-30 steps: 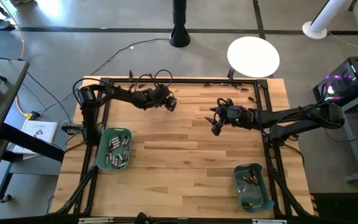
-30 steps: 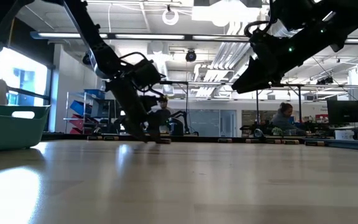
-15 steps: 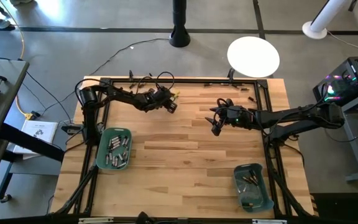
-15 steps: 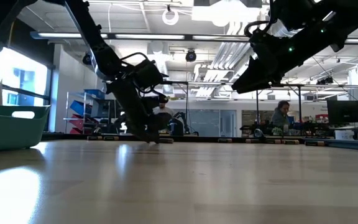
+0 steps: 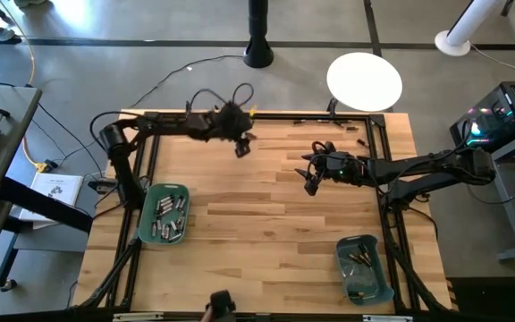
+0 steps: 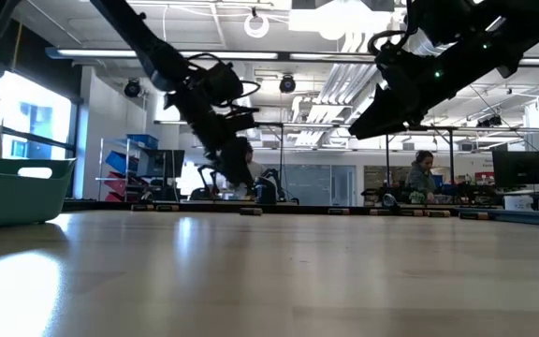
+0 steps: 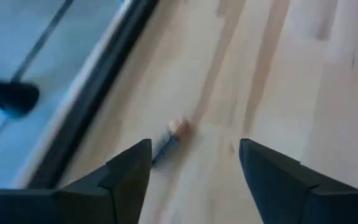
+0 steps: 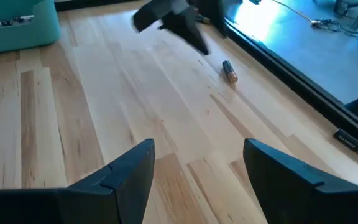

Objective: Sort batteries
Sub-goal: Put the black battery into the blue bin

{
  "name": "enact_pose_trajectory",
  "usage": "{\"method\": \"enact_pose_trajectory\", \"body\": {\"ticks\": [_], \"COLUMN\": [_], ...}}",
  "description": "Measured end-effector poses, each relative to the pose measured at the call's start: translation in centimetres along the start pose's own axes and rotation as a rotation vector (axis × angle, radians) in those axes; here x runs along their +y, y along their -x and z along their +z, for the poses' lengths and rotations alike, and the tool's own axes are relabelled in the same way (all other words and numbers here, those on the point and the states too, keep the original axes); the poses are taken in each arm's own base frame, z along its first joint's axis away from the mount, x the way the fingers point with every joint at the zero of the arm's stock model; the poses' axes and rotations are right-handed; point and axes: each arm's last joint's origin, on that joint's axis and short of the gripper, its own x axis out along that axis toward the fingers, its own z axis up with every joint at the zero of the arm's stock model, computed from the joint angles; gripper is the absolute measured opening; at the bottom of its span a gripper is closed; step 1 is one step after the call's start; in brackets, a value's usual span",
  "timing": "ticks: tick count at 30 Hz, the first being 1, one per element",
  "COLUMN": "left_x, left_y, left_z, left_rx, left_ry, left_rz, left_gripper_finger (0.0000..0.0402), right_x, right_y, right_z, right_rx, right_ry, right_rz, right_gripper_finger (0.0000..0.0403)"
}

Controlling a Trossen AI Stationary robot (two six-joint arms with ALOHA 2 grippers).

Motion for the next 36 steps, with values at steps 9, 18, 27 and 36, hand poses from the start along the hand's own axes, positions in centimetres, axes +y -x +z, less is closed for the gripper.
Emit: {"method": "enact_pose_trajectory", "body": {"ticks": [9,18,27,36], "left_x": [3.5,5.7,5.4,5.1], "left_y": [-1.9,-5.0,-7.2,-6.9], "left_z": [1.6,0.3,-0.9,-1.2], "left_rx": [0.057,0.156,0.253,0.293], "left_ry": [-0.296,-0.272,-0.329,-0.267], "left_rz": [-0.086,-0.211,-0.291,-0.319], "left_gripper_finger": [0.0243,0.0243,0.0201,0.0035], "right_x": [0.0,0.0,0.0,0.1], "right_y": [0.0,0.0,0.0,0.0], "right_z": [0.0,-0.1,-0.1,-0.2], "right_rx": [0.004,0.008,0.010,0.024], "right_ry": [-0.017,-0.034,-0.062,-0.053], "right_rz": [0.001,0.000,0.011,0.045], "right_gripper_finger": [0.0240,0.0240,0.0240,0.0240]}}
